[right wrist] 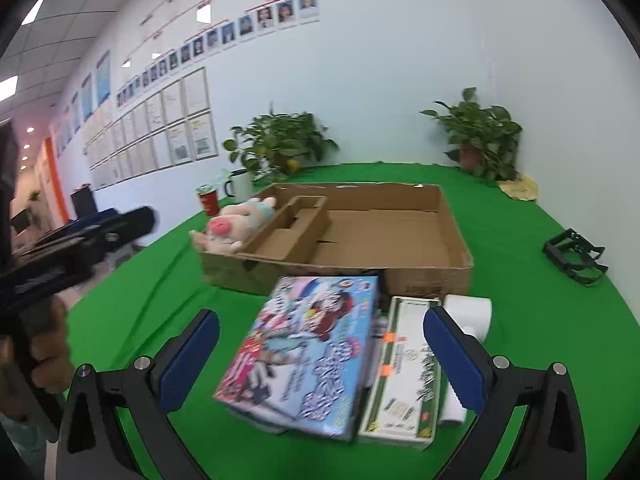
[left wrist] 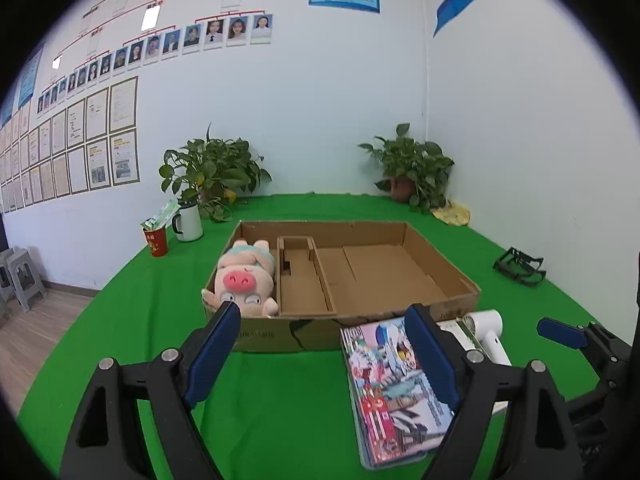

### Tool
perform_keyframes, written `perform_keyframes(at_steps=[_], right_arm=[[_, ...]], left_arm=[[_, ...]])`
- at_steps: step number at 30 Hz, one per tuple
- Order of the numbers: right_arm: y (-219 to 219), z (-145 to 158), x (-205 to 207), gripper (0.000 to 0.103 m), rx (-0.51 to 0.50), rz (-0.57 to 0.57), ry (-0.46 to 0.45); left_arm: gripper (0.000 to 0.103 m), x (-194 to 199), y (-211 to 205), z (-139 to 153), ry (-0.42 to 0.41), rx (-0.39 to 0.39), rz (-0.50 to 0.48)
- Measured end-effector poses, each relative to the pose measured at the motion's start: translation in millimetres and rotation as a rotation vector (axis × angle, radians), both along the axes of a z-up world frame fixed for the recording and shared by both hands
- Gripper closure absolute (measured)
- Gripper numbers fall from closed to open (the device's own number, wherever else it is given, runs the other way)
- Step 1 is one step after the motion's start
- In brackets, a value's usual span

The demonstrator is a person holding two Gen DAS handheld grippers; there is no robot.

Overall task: Organize objects
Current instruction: 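Lower the insert into the large box beside the pig and release, then move the left gripper to the board game box and grasp its edge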

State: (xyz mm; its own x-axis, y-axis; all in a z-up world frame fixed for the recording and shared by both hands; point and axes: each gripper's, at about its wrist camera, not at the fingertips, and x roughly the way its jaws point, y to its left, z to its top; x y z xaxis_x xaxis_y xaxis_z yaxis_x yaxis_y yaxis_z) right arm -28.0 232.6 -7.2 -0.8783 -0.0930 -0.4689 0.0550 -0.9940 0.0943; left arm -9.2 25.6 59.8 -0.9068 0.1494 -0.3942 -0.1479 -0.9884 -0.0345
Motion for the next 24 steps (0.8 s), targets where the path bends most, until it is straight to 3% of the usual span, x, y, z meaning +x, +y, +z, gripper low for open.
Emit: perform_keyframes(at_steps=[5, 8, 15, 19, 24], right_arm=[[-6.3, 4.5, 26.8, 0.0, -0.034, 0.036, -0.007], [2.6, 3.6, 32.4, 0.0, -0.07, -0.004, -0.032], [14.1, 3.9, 39.9, 0.0, -0.044, -0.06, -0.061], [10.3, 7.7, 44.1, 0.0, -0.029, -0.043, -0.054], [6.4, 9.6, 42.3, 0.0, 0.009, -0.042, -0.047]], left_arm=[[0.02, 6.4, -0.5, -1.5, -0.067, 0.108, -0.099], [0.02, 8.7, -1.2, -3.2, -0.084, 0.129, -0.096], [0.02, 9.2, -1.9, -14.6, -0.142, 0.157, -0.103], [0.02, 8.0, -7.7, -21.1, -0.175, 0.221, -0.141], [0.021, 19.4, -9.7, -17.1, -0.1, 0.194, -0.087]])
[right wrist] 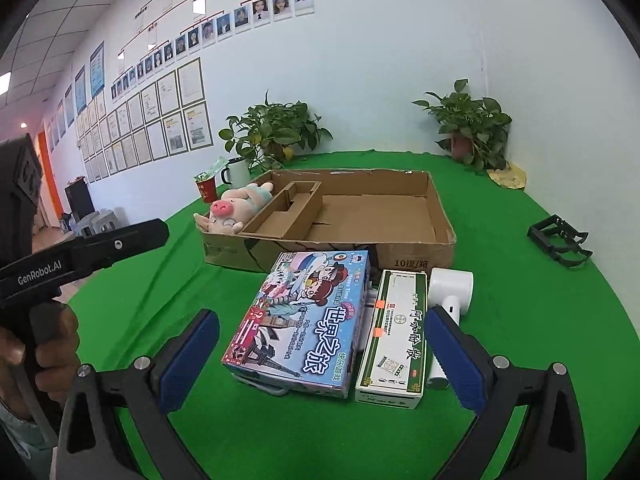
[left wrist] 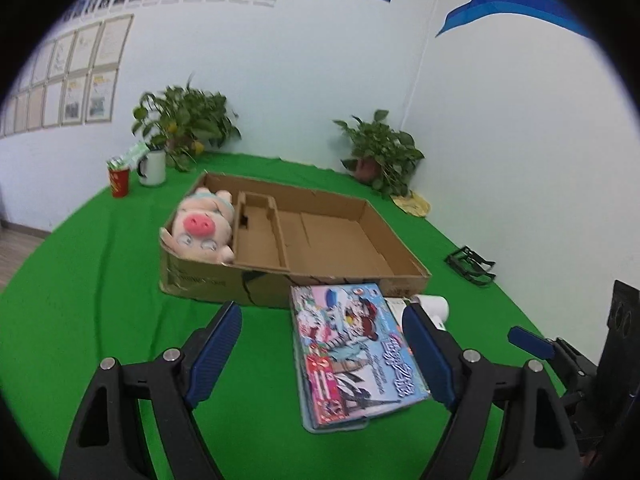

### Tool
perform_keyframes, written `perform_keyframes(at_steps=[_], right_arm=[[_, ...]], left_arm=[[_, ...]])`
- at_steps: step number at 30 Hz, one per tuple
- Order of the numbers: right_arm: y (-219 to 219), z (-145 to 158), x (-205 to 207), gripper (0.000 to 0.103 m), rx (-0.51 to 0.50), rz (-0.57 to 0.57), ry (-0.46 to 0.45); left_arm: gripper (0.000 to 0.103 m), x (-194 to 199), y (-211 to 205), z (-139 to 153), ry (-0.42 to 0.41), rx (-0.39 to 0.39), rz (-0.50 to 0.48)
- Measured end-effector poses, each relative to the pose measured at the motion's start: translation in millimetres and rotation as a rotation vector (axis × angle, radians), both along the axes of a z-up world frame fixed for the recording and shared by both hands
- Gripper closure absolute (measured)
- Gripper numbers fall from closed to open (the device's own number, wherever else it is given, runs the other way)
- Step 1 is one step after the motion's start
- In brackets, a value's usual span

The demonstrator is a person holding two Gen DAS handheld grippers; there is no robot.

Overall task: Organize objects
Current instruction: 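Move the left gripper to the board game box and grasp its edge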

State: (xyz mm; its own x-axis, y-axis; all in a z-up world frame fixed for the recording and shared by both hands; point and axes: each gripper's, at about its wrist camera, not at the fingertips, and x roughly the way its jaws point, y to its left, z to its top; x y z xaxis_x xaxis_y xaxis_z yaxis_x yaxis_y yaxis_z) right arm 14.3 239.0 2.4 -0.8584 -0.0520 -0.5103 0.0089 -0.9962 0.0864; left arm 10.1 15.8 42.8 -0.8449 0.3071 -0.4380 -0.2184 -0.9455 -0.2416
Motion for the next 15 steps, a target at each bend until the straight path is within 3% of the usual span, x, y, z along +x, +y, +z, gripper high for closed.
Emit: perform_keyframes(at_steps=[3, 7, 10, 11, 15], right_arm=[[-1.5, -0.7, -1.1, 0.0, 0.02, -0.007, 0.015], [1.9, -5.9, -1.8, 0.0, -0.023, 0.042, 0.009], [14.9, -14.4, -1.9, 0.0, -0.117, 0.089, -0.017], [22.8, -18.9, -3.9, 0.0, -0.156, 0.09, -0.039], [45.0, -35.1, -13.5, 0.0, -0.297, 0.098, -0.102]], left_arm=[[0.021, 4.7, -1.2, 1.5, 0.034, -0.014, 0.03], [0.021, 2.1, -9.4, -2.9, 0.036, 0.055, 0.011], [0.021, -17.6, -11.0, -19.6, -0.072, 0.055, -0.005], [0.021, -29.0, -10.4, -30.3, -0.142, 0.053, -0.02], [0.021, -56.7, -7.0, -61.7, -0.285, 0.1, -0.091]])
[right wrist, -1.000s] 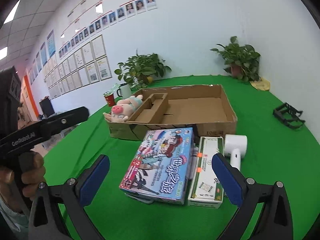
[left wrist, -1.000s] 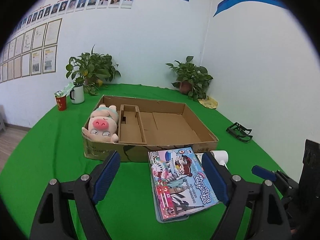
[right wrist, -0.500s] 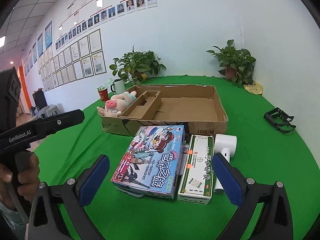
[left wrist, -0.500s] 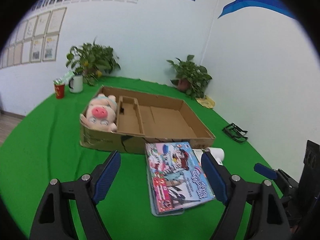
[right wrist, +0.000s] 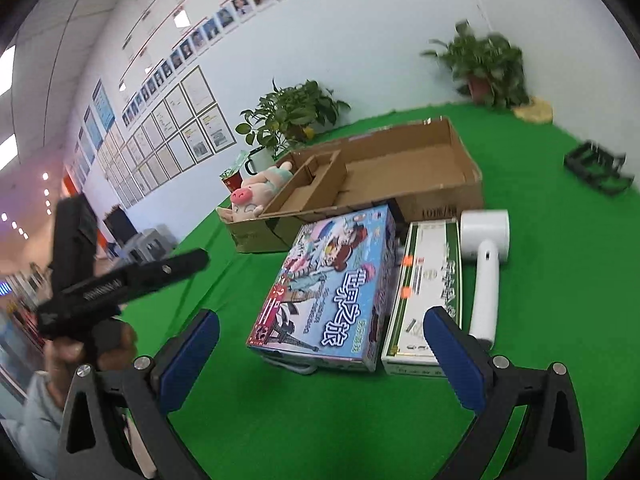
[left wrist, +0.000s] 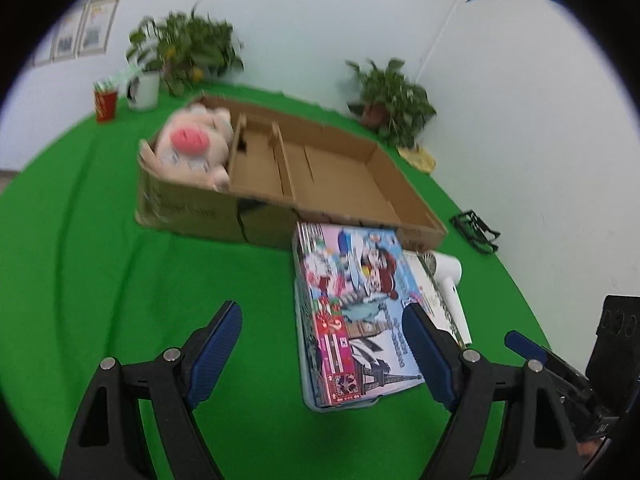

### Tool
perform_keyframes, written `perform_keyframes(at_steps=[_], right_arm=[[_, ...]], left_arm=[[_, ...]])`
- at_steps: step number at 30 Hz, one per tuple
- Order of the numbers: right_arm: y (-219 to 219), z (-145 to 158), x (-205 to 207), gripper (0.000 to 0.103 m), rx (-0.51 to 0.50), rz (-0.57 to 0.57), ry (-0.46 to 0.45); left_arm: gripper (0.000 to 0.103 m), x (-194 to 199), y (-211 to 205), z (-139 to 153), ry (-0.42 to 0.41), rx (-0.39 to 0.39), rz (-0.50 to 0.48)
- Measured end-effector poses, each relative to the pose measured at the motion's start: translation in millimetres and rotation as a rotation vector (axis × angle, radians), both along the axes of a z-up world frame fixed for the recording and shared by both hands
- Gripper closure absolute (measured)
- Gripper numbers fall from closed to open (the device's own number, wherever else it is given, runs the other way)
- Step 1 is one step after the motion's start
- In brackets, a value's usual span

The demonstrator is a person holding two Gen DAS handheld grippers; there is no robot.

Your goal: Organize objects

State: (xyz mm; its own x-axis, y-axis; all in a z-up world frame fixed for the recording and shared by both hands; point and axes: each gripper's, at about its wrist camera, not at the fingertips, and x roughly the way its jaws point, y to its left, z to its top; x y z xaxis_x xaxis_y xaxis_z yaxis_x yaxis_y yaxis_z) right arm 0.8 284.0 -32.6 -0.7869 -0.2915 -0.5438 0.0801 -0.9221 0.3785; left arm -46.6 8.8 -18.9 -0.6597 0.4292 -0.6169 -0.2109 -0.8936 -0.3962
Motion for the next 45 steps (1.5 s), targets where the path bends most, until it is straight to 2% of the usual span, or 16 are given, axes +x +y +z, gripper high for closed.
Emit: perform_keyframes(at_steps=[3, 5, 8, 12, 13, 17, 21, 24, 26, 28, 30, 35, 37, 39, 41, 45], right_arm=[[4.5, -15.3, -14.0, 0.003, -0.091, 0.051, -0.065], [-0.3, -20.7, -21.9, 0.005, -0.087, 0.082, -0.078], [-9.2, -26.4, -35.0, 0.01, -0.082, 0.113, -0.09], [-14.3, -42.1, -61.1, 0.022, -0.07, 0.105, -0.166], [-15.1, -47.9, -68.4, 0.024, -0.072, 0.103, -0.194], [-15.8, -63.0, -81.3, 0.025, -0.096, 0.058, -0.239], [-38.5, -66.5, -75.4, 0.025, -0.025, 0.059, -0.243], [-56.0, -70.6, -63.9, 0.025, -0.063, 0.109, -0.259], [-66.8, -73.3, -51.6, 0.025, -0.087, 0.152, -0.272], [-75.4, -77.3, -43.1, 0.025, -0.103, 0.178, -0.287], [-74.1, -81.7, -40.0, 0.025, -0.14, 0.182, -0.296], [-62.3, -94.5, -55.3, 0.025, -0.183, 0.131, -0.358], [-65.2, -98.5, -64.5, 0.027, -0.195, 0.143, -0.371], [-73.1, -98.7, -68.1, 0.037, -0.149, 0.142, -0.375], [-79.6, -98.0, -69.8, 0.038, -0.103, 0.129, -0.37], [-82.0, -97.0, -66.9, 0.04, -0.086, 0.106, -0.356]], left_arm=[[0.022, -19.7, 7.6, -21.7, -0.086, 0.057, -0.051], [0.022, -31.0, 16.3, -32.3, -0.122, 0.075, -0.097], [0.025, -42.3, 28.2, -43.3, -0.154, 0.041, -0.131], [0.039, -47.9, 38.0, -54.7, -0.206, 0.063, -0.167], [0.039, -47.0, 39.8, -54.5, -0.204, 0.062, -0.169], [0.041, -42.3, 43.3, -54.1, -0.182, 0.016, -0.17], [0.041, -26.5, 37.1, -39.8, -0.145, -0.01, -0.154], [0.041, -4.0, 29.6, -25.1, -0.102, -0.091, -0.138], [0.041, 13.5, 25.5, -24.9, -0.119, -0.164, -0.152], [0.042, 21.8, 21.7, -32.4, -0.164, -0.188, -0.16], [0.043, 28.2, 8.6, -43.9, -0.231, -0.148, -0.167], [0.042, 19.0, -11.4, -60.0, -0.263, -0.008, -0.134], [0.042, 15.6, -10.7, -61.6, -0.267, 0.013, -0.127], [0.041, 15.3, -9.6, -63.1, -0.263, 0.011, -0.143], [0.041, 15.6, -9.7, -63.5, -0.264, 0.018, -0.155], [0.041, 20.7, -11.8, -68.1, -0.279, 0.04, -0.151]])
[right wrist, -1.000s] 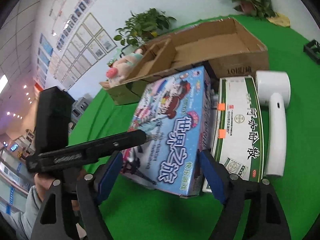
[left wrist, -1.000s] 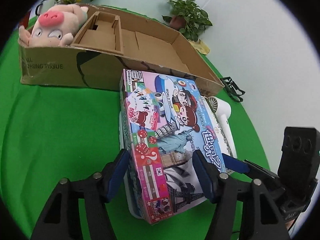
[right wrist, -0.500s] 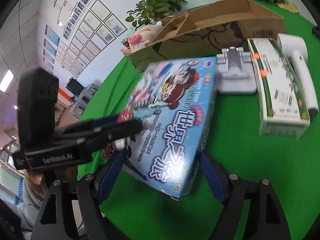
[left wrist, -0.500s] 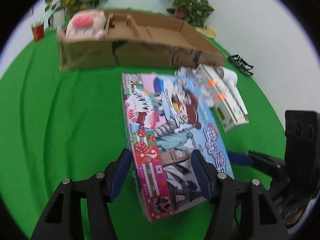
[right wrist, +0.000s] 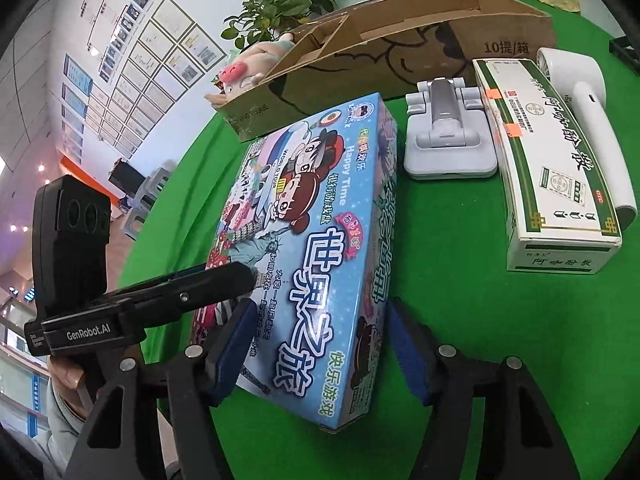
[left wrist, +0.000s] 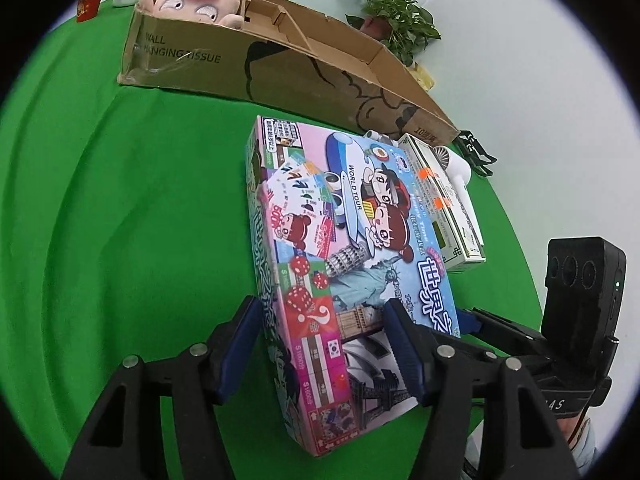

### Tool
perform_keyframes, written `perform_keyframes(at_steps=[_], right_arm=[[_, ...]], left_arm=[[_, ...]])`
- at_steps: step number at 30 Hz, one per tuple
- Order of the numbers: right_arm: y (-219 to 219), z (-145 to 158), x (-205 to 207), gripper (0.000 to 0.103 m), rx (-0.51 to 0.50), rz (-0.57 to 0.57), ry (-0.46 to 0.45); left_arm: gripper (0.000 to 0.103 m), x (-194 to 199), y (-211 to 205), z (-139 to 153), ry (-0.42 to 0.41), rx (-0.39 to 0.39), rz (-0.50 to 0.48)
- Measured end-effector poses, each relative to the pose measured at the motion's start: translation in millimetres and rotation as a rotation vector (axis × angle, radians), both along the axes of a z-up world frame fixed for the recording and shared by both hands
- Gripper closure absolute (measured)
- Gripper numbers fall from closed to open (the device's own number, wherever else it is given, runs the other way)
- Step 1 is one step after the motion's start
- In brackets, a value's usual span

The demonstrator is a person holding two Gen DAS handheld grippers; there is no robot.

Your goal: Organize objects

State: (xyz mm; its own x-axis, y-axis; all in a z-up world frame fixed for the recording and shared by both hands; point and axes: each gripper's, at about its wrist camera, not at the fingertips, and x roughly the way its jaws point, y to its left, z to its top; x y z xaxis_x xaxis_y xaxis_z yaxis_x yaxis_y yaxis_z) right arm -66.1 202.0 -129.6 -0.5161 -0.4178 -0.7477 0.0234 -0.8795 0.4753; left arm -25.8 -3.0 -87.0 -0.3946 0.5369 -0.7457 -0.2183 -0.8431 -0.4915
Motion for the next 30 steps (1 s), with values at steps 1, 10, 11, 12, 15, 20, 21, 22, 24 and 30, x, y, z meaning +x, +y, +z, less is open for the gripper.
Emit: perform_keyframes(at_steps=[1, 10, 11, 12, 15, 20, 21, 22, 24, 30], right_arm=[[-1.2, 1.0, 1.0, 0.04, 0.01, -0.002, 0.003], [8.7, 17.3, 27.2, 0.049, 0.027, -0.05, 0.075], [12.6, 21.3, 33.0, 0.049, 0.032, -0.055, 0.088], [13.2, 25.1, 34.1, 0.049, 0.039, -0.056, 0.101], [17.9, 40.2, 42.9, 0.05, 0.05, -0.073, 0.15], [21.7, 71.9, 51.3, 0.051, 0.083, -0.097, 0.262], [22.8, 77.7, 52.6, 0.051, 0.091, -0.1, 0.278], [25.0, 82.8, 54.0, 0.051, 0.092, -0.104, 0.291], [30.3, 91.5, 55.5, 0.051, 0.083, -0.114, 0.315], [42.0, 119.7, 53.4, 0.051, 0.081, -0.133, 0.367]], left_arm=[[0.041, 0.5, 0.4, -0.4, 0.0, 0.001, 0.003], [0.052, 16.5, -1.5, 15.5, 0.044, -0.019, 0.016], [0.052, 18.3, 1.2, 20.0, 0.061, -0.033, 0.017], [0.053, 20.1, 4.2, 25.8, 0.083, -0.05, 0.022], [0.054, 21.7, 8.8, 41.4, 0.138, -0.055, 0.041], [0.055, 21.8, 17.4, 70.5, 0.242, -0.066, 0.055], [0.055, 21.3, 18.9, 74.5, 0.257, -0.07, 0.055], [0.055, 20.1, 20.5, 79.8, 0.273, -0.071, 0.056], [0.055, 17.9, 20.4, 87.1, 0.295, -0.067, 0.062], [0.055, 2.0, 24.6, 110.7, 0.356, -0.067, 0.068]])
